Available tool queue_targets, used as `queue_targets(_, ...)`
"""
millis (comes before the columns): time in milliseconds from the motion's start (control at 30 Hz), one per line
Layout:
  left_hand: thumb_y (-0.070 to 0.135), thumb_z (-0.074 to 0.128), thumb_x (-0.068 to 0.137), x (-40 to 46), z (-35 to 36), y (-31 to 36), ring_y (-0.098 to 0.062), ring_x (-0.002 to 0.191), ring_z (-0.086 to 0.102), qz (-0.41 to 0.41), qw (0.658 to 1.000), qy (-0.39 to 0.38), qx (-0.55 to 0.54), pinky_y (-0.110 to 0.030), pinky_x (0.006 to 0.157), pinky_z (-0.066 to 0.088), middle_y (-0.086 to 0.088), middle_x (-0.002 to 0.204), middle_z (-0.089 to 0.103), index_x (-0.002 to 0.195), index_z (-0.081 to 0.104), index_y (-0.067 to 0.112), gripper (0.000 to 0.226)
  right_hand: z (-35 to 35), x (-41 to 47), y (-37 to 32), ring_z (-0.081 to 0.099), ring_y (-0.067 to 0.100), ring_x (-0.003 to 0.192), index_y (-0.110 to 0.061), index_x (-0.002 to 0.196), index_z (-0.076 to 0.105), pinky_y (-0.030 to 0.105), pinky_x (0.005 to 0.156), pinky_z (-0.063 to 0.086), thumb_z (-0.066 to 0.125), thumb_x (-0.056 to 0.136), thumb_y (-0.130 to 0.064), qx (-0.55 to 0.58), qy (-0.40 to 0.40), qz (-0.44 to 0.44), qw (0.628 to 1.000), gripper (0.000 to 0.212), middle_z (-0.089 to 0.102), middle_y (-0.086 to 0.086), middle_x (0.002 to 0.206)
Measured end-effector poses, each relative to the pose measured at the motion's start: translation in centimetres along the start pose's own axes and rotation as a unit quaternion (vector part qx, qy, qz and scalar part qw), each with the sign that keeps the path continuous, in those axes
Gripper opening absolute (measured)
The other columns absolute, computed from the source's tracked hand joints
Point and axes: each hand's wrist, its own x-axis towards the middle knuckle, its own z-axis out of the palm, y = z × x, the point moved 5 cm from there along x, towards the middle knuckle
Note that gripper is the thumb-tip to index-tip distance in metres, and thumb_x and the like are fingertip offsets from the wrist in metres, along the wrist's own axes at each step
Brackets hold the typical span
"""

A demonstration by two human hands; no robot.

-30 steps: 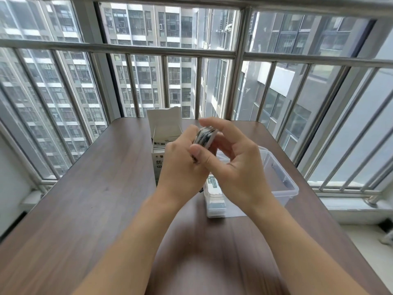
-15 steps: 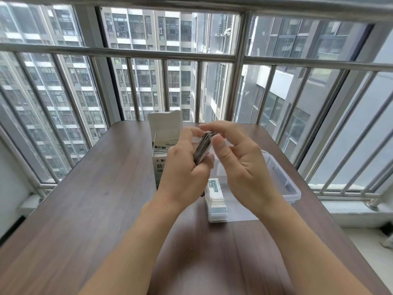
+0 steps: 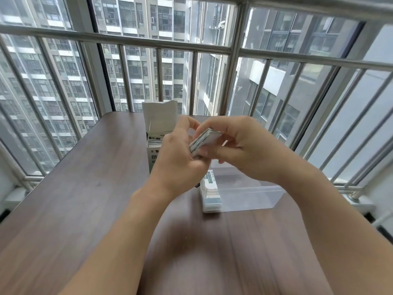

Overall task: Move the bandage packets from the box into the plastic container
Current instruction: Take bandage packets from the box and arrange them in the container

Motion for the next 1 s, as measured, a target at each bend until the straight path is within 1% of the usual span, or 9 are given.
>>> queue_targets(67,-0.009,0.065,0.079,0.0,0.2,-0.1,-0.006,0.060,0.063,0.004,1.000,-0.001,-0.010,-0.020,0.049,0.045,0.017,0.071,0.068,0.098,0.049,0.015,0.034,-0.5,0.7,-0.1,0.070,0.010,0.075,-0.020,0.102,0.073,0.022,0.070,0.056,0.076,0.090,-0.018,-0.015,-0.027,0.007,1.000,0.013,0.077,-0.008,0.088)
queue_targets(167,-0.013,0.064,0.080,-0.1,0.4,0.0,-0.015,0.071,0.071,0.007,0.999,-0.001,-0.044,-0.036,0.056,0.056,0.002,0.079,0.072,0.106,0.051,0.008,0.036,-0.9,1.9,-0.2,0.071,0.021,0.070,-0.019,0.102,0.073,0.035,0.066,0.061,0.074,0.092,-0.019,-0.018,-0.060,0.016,0.998,0.011,0.075,0.002,0.084)
queue_targets(333,-0.011,0.067,0.083,0.0,0.2,-0.3,-0.007,0.054,0.064,-0.045,0.994,0.007,-0.102,-0.025,0.047,0.049,0.008,0.071,0.071,0.104,0.049,0.012,0.036,-0.7,3.2,-0.5,0.068,0.022,0.066,-0.011,0.107,0.069,0.030,0.064,0.059,0.070,0.094,-0.010,-0.007,-0.086,0.015,0.996,0.013,0.073,0.010,0.085)
queue_targets(500,-0.006,0.070,0.087,0.1,0.3,-0.8,-0.012,0.052,0.062,-0.098,0.983,0.000,-0.156,-0.027,0.042,0.047,0.004,0.071,0.071,0.114,0.049,0.015,0.040,-0.4,3.8,0.2,0.067,0.013,0.067,-0.010,0.113,0.065,0.027,0.062,0.055,0.076,0.090,-0.011,0.033,-0.100,0.044,0.993,0.026,0.070,-0.002,0.085)
queue_targets(600,-0.002,0.070,0.089,0.1,0.1,-1.0,-0.012,0.042,0.051,-0.143,0.974,-0.011,-0.174,-0.022,0.036,0.040,-0.003,0.069,0.062,0.108,0.052,0.016,0.032,-0.8,4.1,0.4,0.073,0.020,0.075,-0.012,0.108,0.065,0.032,0.068,0.061,0.088,0.076,-0.015,0.031,-0.024,0.039,0.998,0.040,0.071,0.003,0.090)
queue_targets(700,0.013,0.064,0.090,0.2,0.3,-1.0,-0.015,0.037,0.041,-0.170,0.947,-0.058,-0.266,-0.019,0.032,0.028,-0.007,0.065,0.053,0.097,0.054,0.010,0.013,-1.4,4.2,0.6,0.073,0.016,0.072,-0.008,0.104,0.068,0.024,0.067,0.059,0.087,0.075,-0.005,0.075,0.021,0.038,0.996,0.035,0.073,0.006,0.085)
queue_targets(767,0.027,0.054,0.094,0.2,0.3,-0.9,-0.016,0.040,0.042,-0.191,0.923,-0.075,-0.327,-0.018,0.032,0.028,-0.007,0.066,0.053,0.095,0.057,0.010,0.018,-1.6,4.3,0.9,0.072,0.012,0.071,-0.005,0.105,0.069,0.021,0.067,0.057,0.084,0.075,-0.001,0.113,0.028,0.048,0.992,0.034,0.074,0.005,0.083)
queue_targets(867,0.032,0.040,0.105,0.2,0.3,-1.0,-0.017,0.045,0.046,-0.229,0.892,-0.078,-0.381,-0.017,0.029,0.030,-0.007,0.067,0.054,0.099,0.061,0.009,0.031,-1.9,4.2,1.5,0.072,0.013,0.069,0.000,0.108,0.069,0.021,0.066,0.058,0.085,0.073,-0.001,0.158,0.064,0.067,0.983,0.039,0.075,0.009,0.087)
queue_targets(1000,0.025,0.042,0.108,0.1,0.3,-1.1,-0.016,0.045,0.051,-0.236,0.895,-0.068,-0.373,-0.018,0.029,0.033,-0.005,0.067,0.058,0.107,0.059,0.006,0.025,-2.0,3.8,2.6,0.073,0.022,0.070,-0.001,0.098,0.072,0.026,0.064,0.059,0.085,0.073,-0.004,0.197,0.117,0.092,0.969,0.028,0.075,0.013,0.088)
